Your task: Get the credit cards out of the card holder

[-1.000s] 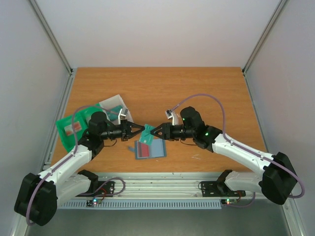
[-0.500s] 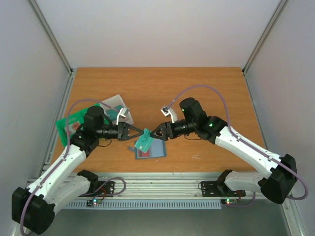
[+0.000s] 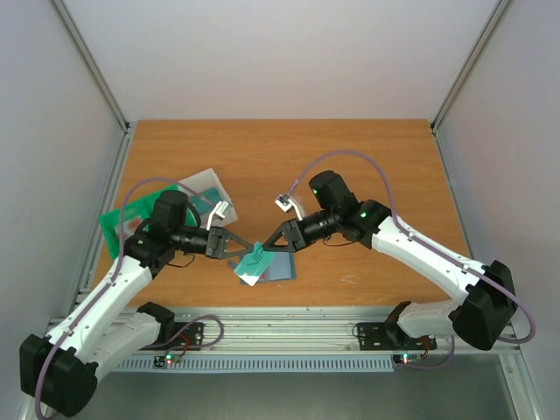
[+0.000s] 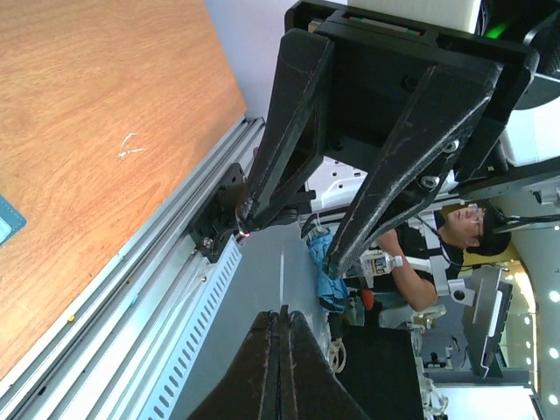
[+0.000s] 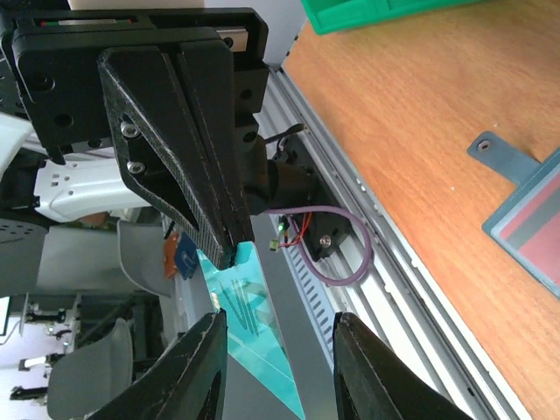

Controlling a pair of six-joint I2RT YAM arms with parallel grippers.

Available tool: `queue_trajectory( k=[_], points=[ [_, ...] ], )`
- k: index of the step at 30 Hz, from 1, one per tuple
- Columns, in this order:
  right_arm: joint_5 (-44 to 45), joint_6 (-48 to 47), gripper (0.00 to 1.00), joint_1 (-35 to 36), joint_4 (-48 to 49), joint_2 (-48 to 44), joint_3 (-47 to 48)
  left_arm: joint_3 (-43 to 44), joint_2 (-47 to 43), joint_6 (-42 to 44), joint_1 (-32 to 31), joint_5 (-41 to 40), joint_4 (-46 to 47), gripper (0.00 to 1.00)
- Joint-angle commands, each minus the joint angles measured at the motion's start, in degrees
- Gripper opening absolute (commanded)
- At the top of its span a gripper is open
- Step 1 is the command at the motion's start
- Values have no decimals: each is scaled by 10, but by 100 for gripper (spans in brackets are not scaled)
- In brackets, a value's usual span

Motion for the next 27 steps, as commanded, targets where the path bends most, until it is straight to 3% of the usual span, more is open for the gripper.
queue_trajectory(
  k=[1,15,22,25,27],
  points=[
    [-28,-5,36,-2,-4,9,24,20,6,21,-3,27,0,0],
    [-64,-5,34,1,-1,41,26,10,4,7,-3,39,27,0],
    [-88,27,2,3,48,36,7,12,-2,11,-3,22,12,1],
    [-77,50,1,2,76,27,-6,32,-1,13,-3,-44,-37,15],
    [-76,69,1,2,102,22,-17,40,-9,0,-2,-82,-37,32]
  ],
)
